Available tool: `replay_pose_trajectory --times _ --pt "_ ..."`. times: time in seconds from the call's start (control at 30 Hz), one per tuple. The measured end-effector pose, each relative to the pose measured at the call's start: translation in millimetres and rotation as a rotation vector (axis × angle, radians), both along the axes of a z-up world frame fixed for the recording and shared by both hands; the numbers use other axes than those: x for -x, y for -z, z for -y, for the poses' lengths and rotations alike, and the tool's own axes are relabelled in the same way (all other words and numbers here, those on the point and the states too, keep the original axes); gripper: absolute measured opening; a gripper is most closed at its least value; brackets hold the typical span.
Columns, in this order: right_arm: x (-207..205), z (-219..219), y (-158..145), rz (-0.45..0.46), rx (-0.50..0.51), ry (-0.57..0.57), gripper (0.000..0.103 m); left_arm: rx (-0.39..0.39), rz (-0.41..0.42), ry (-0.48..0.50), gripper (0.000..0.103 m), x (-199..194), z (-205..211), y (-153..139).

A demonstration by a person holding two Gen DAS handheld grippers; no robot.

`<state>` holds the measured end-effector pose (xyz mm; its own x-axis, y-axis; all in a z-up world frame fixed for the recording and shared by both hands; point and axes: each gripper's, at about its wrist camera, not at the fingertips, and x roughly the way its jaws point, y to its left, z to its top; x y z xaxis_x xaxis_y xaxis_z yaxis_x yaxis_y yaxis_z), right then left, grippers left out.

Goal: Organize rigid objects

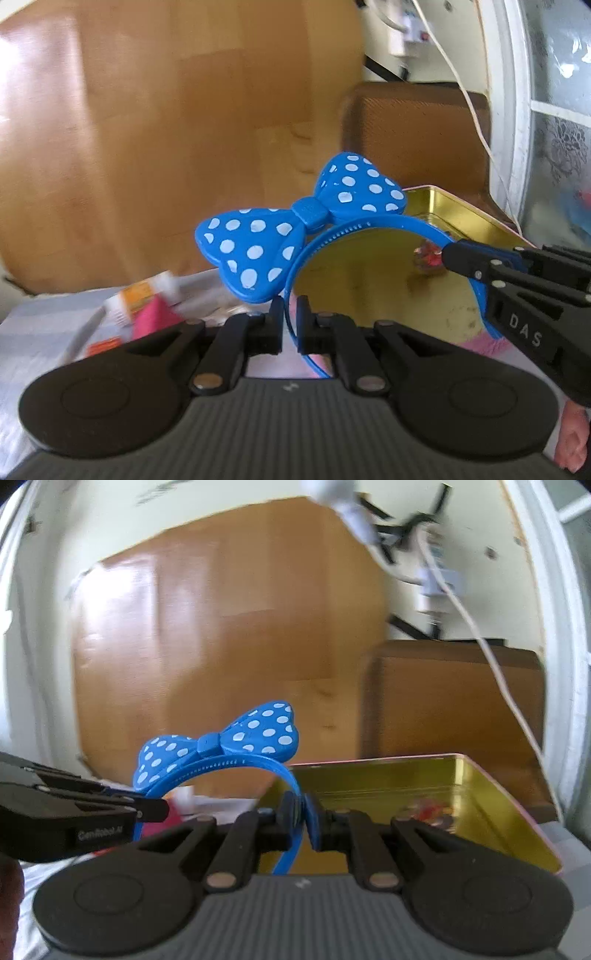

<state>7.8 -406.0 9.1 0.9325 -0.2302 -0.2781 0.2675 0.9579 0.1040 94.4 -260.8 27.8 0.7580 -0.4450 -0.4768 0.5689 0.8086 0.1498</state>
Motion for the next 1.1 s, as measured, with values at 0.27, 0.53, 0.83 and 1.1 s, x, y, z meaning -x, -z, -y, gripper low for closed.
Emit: replay_pose_trajectory --times 0.27,0.53,0.83,1.1 --pt "-32.5 59.9 24.0 -0.064 -0.032 0.091 0.008 -0.056 -0.042 0.021 0.013 -33.8 66.8 23.5" --pt "5.4 54.3 13.2 0.054 -0.183 0.026 0.021 -0.082 -0.021 -0.077 0.046 -36.4 48.4 20.0" --pt "88.8 -36.0 -56.1 0.257 -0.101 -0.298 0.02 -0.074 -0.021 -0.126 0.046 -23.4 17.9 13.2" --pt "60.4 -31.6 -32.9 0.142 -0.211 -0.219 0.022 0.147 -0.062 -0.214 0.046 -12.5 -121.6 4.7"
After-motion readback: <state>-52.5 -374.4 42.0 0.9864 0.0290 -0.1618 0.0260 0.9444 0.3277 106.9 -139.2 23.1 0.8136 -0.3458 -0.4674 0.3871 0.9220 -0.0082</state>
